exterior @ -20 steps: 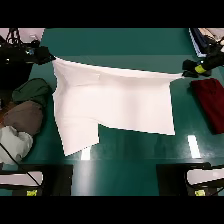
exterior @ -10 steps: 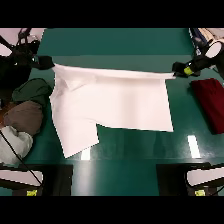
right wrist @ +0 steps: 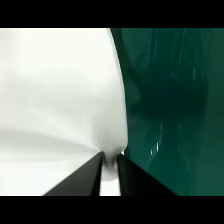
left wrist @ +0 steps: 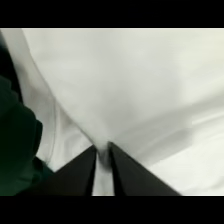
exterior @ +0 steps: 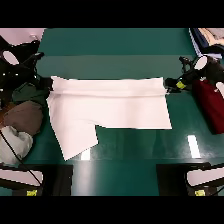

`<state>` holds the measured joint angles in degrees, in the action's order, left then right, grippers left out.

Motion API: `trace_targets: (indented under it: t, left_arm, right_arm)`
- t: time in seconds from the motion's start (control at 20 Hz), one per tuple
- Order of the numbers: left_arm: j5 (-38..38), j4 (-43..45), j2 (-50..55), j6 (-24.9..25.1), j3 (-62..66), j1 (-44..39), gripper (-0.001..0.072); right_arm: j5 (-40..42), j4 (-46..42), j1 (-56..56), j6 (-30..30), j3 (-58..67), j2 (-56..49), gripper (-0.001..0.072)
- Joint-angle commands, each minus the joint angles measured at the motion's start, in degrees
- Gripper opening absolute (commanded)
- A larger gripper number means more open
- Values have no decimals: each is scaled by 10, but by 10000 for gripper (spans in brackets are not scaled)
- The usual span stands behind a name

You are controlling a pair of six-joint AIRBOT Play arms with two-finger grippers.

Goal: Fold the shirts.

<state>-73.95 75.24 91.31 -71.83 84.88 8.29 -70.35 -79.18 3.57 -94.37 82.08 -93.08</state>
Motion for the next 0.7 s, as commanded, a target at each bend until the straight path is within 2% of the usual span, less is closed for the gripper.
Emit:
trace_targets:
  t: [0.0, 0.15, 0.3, 0.45, 0.65]
  left_arm:
    - [-15, 7, 0, -50, -13, 0, 472]
    - [-32, 17, -14, -62, -10, 0, 466]
    - [-60, 33, -64, -65, -28, 1, 466]
    - [-30, 19, -179, -100, -151, 1, 466]
    - [5, -18, -358, -138, -387, 0, 466]
  right_arm:
    - [-15, 22, -9, 5, -7, 0, 334]
    - [-51, 71, -8, 37, -6, 3, 349]
    - [-99, 75, -1, 66, -6, 30, 348]
    - [-104, 76, 7, 81, -6, 75, 347]
    - [-76, 76, 15, 85, -6, 123, 346]
